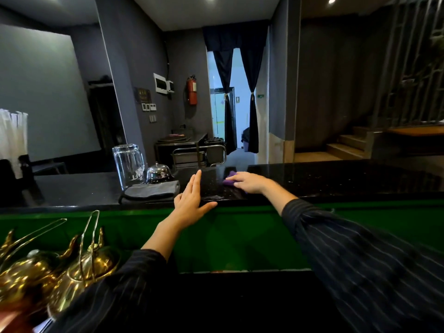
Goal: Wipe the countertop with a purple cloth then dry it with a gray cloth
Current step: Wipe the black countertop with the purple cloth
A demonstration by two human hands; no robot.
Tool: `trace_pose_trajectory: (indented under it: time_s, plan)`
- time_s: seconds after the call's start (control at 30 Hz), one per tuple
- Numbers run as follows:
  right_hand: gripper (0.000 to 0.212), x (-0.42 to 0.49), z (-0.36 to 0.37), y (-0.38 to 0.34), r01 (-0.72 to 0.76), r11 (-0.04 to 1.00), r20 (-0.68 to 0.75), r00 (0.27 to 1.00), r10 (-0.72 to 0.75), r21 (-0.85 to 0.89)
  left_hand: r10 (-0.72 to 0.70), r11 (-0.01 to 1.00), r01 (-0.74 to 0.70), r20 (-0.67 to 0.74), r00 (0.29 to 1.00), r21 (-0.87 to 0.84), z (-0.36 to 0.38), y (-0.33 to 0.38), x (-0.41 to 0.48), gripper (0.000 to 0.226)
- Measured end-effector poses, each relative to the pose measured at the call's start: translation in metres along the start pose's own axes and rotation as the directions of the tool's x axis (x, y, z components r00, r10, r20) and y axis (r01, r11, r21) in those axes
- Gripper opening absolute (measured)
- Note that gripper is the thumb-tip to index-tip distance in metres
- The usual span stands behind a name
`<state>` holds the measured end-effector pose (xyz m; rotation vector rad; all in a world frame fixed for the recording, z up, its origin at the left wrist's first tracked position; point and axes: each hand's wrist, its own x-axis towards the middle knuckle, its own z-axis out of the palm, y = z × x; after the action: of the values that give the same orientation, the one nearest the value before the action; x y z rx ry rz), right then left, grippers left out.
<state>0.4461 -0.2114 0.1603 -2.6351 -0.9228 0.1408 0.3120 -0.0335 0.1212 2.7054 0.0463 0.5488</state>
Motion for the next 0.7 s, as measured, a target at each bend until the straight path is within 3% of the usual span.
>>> trace_pose_trajectory:
  time_s: [0.07,0.17,0.33,0.43,0.53,0.6,0.7]
  plan:
    - [0.045,0.011,0.012,-0.017,0.004,0.996,-0.018,1.0,-0.006,-0.086,-0.019,1.0,0.019,0.03,0.999,0.0,-0.002,0.001,0.0,0.099]
    - [0.044,0.002,0.027,-0.059,0.112,0.99,0.018,0.994,-0.11,-0.083,-0.055,0.998,0.055,0.05,0.997,0.0,-0.006,0.003,0.0,0.103]
    - [0.039,-0.044,0.031,-0.057,0.18,0.982,-0.014,0.984,-0.18,0.057,-0.085,0.996,0.086,0.036,0.996,-0.029,-0.004,0.024,-0.004,0.101]
    - [0.036,-0.071,0.016,-0.013,0.075,0.997,-0.114,0.991,-0.072,0.022,-0.007,1.0,0.008,0.057,0.998,-0.016,0.006,0.056,-0.006,0.099]
    - [0.036,-0.103,-0.007,0.036,-0.087,0.996,-0.185,0.979,0.087,0.007,0.096,0.994,-0.106,0.191,0.977,0.038,0.022,0.092,-0.008,0.092]
    - [0.038,-0.119,-0.021,0.073,-0.212,0.977,-0.234,0.949,0.211,0.02,0.139,0.977,-0.176,0.272,0.952,0.117,0.032,0.111,-0.008,0.085]
    - [0.039,-0.127,-0.026,0.105,-0.382,0.922,-0.314,0.869,0.383,0.069,0.125,0.964,-0.184,0.283,0.951,0.192,0.042,0.137,-0.004,0.074]
